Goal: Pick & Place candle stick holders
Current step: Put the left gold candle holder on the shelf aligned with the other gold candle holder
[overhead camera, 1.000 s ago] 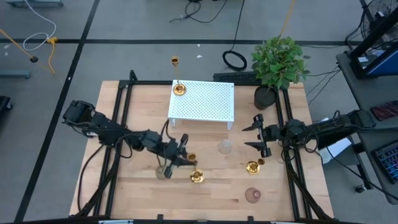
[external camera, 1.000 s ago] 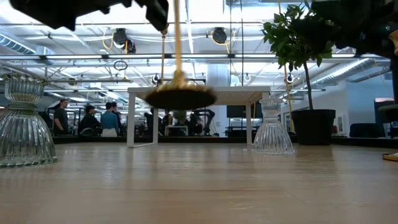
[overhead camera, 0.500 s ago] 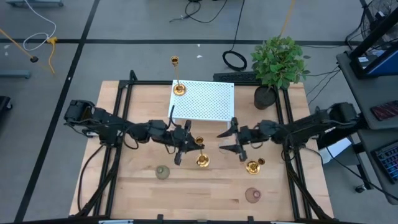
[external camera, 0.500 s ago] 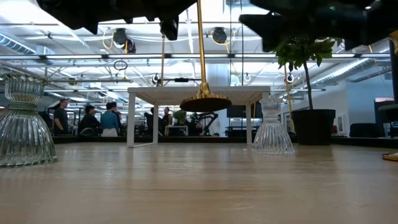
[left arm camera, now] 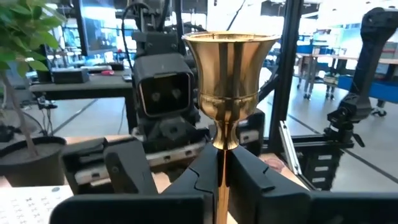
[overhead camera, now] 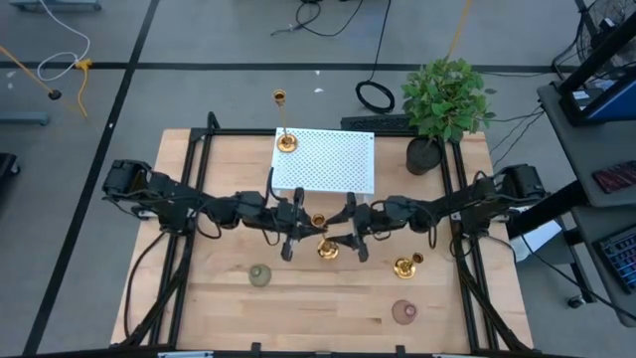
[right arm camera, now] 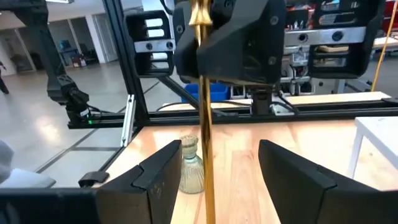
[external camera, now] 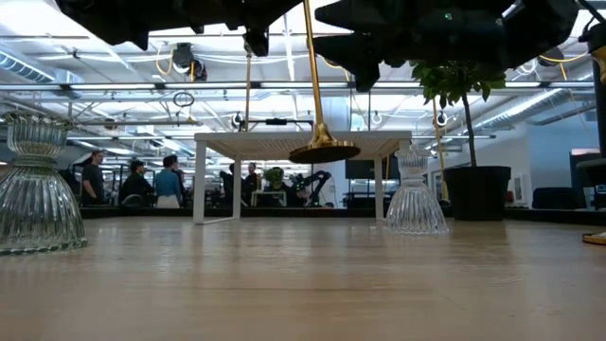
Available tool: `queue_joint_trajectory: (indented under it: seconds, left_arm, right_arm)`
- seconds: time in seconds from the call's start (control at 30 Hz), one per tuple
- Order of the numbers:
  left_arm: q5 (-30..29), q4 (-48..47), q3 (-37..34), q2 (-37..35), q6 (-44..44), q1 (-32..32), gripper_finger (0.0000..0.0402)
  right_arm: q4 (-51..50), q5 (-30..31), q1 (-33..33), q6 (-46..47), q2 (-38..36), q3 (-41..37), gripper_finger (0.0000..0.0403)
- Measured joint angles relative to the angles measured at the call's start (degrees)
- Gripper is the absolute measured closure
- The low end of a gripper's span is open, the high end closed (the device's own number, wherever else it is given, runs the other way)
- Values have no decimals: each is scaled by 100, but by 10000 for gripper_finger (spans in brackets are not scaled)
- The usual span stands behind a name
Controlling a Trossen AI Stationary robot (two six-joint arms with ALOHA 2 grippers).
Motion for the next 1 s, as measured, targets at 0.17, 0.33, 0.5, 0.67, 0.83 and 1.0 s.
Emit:
queue_joint_trajectory:
  seconds: [0.17, 0.33, 0.5, 0.67, 0.83, 1.0]
  left_arm:
    - [-61, 134, 0, 0, 124, 24, 385]
    - [-323, 128, 70, 0, 195, 111, 381]
    - [-326, -413, 408, 0, 387, 151, 384]
    - [-311, -779, 599, 0, 375, 151, 383]
    - [-457, -960, 605, 4, 339, 149, 377]
    - [-459, -946, 605, 4, 265, 146, 384]
  right_arm:
    - [-76, 2, -81, 2, -8, 22, 206]
    - [-100, -4, -92, -1, -7, 20, 231]
    - [-103, -2, -145, -21, -7, 20, 252]
    - [-105, -4, -153, -167, -7, 19, 291]
    - [-101, 16, -160, -246, -7, 19, 353]
    - [-102, 5, -159, -460, -7, 19, 390]
